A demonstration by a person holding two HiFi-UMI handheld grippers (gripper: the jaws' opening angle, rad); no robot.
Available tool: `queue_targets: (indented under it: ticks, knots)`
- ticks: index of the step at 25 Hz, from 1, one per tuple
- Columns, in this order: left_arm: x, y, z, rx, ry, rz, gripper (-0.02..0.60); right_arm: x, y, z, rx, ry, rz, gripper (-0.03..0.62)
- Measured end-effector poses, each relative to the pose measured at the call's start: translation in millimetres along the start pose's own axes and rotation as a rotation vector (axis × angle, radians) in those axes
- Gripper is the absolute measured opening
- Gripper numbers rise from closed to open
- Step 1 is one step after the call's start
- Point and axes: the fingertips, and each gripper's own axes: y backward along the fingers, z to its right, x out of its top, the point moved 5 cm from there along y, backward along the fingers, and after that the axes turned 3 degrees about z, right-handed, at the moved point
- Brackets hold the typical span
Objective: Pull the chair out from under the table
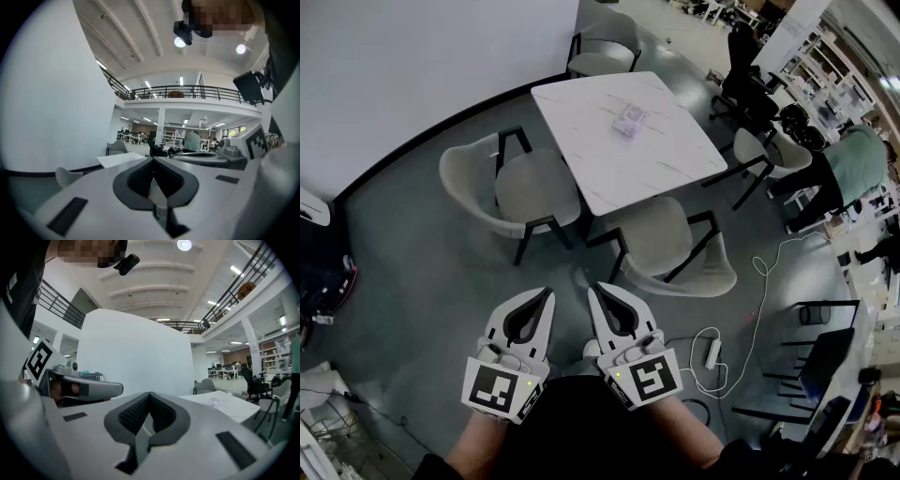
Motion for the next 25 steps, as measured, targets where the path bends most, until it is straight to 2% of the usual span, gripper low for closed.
queue_targets:
  ticks: [3, 8, 13, 15, 18, 20, 25]
  knots:
    - [1, -3, 8, -0.009, -0.026, 0.001, 0.005, 1, 4, 3, 0.002, -0.012, -0.006, 0.012]
    - [1, -13, 16, -0.011, -0.022, 0.009, 0.005, 3, 9, 11, 0.010, -0.009, -0.007, 0.012]
    - [1, -23, 19, -0.015, 0.035, 0.005, 0.005, 3, 12, 24, 0.012, -0.021, 0.011, 0.012]
    - [-1, -26, 20, -0.016, 0.062, -0.010, 0.005, -8, 14, 35, 0.030, -0.012, -0.027, 0.014]
    - [-5, -29, 19, 0.019, 0.066, -0.031, 0.005, -43, 17, 65, 0.041, 0.011, -0.161, 0.026]
    - [-10, -29, 18, 0.042, 0.069, -0.047, 0.005, -64, 21, 90, 0.015, -0.019, -0.219, 0.071]
    - [-20, -29, 24, 0.092, 0.073, -0.076, 0.005, -83, 30, 137, -0.077, -0.067, -0.234, 0.091]
